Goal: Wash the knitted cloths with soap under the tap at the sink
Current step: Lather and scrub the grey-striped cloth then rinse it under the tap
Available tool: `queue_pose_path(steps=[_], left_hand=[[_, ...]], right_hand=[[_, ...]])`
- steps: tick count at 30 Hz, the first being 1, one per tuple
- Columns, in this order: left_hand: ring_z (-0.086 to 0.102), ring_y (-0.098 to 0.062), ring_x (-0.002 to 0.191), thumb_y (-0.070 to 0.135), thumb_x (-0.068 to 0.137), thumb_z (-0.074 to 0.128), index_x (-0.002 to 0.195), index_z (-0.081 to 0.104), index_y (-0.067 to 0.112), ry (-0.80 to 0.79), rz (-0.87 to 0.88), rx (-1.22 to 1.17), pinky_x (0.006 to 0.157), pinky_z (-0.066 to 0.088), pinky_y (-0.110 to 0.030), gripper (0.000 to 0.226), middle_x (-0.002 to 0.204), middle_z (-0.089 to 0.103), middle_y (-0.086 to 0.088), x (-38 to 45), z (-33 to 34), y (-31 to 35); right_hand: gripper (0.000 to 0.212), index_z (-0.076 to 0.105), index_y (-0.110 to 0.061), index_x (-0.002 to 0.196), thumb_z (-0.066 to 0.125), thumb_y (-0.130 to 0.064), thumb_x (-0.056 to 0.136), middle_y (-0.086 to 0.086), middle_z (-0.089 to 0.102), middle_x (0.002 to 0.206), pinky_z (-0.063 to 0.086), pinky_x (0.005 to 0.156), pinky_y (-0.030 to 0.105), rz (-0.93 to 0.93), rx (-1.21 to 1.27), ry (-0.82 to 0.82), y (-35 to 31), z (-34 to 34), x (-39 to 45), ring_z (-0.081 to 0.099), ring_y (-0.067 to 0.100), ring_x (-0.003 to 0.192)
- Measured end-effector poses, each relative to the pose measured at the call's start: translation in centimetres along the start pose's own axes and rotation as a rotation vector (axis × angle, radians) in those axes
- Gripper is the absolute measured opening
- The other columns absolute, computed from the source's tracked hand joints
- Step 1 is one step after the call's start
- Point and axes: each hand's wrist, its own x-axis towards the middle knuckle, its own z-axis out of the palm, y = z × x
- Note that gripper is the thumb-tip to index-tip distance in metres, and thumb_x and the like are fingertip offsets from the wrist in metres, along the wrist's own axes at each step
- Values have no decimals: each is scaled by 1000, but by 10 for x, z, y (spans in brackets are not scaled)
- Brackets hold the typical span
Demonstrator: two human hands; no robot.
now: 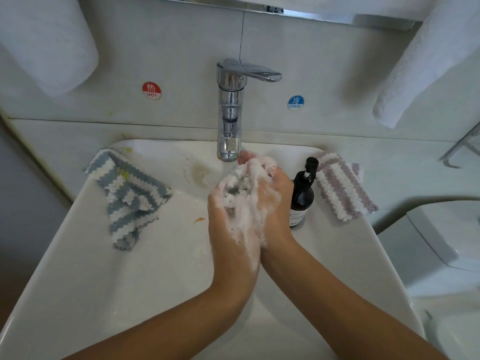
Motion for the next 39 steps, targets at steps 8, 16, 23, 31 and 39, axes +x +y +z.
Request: queue_pose_path(steps=[8, 16, 23, 31, 39], left_hand=[[63, -3, 73, 13, 97, 50, 106, 54, 24, 117, 200, 244, 66, 50, -23, 15, 84, 62, 9, 9, -7, 12], [45, -2, 53, 19, 91, 47, 76, 48, 14, 108, 266, 353, 52, 37, -14, 16, 65, 46, 12, 35, -17, 18], [40, -22, 55, 6, 91, 51, 59, 39, 6, 0, 294, 429, 48, 38, -41, 35, 55, 41, -11, 22, -17, 3], [22, -10, 53, 12, 89, 39, 59, 22, 22, 68, 350, 461, 47, 21, -26, 36, 52, 24, 11, 50, -22, 16], [45, -13, 57, 27, 94, 53, 70, 42, 18, 111, 170, 368, 53, 40, -33, 28, 64, 45, 4, 48, -19, 14]], right_hand=[[41, 54, -14, 54, 46, 3, 91, -10, 43, 48, 35, 38, 15, -148, -376, 16, -3, -13, 9, 39, 2, 38], [32, 39, 4, 64, 49, -2, 94, 2, 35, 60, 33, 46, 27, -220, -527, -1, 23, -14, 9, 34, 18, 55], [50, 26, -21, 54, 55, -1, 89, -12, 25, 44, 23, 40, 20, -210, -521, 146, 13, -3, 19, 24, 5, 39], [46, 40, -25, 57, 49, 3, 92, -17, 39, 48, 31, 50, 20, -270, -815, -24, 41, -20, 0, 34, 2, 47], [21, 38, -21, 58, 51, -20, 75, 4, 34, 61, 33, 55, 42, -352, -735, 47, 21, -8, 5, 30, 23, 61]])
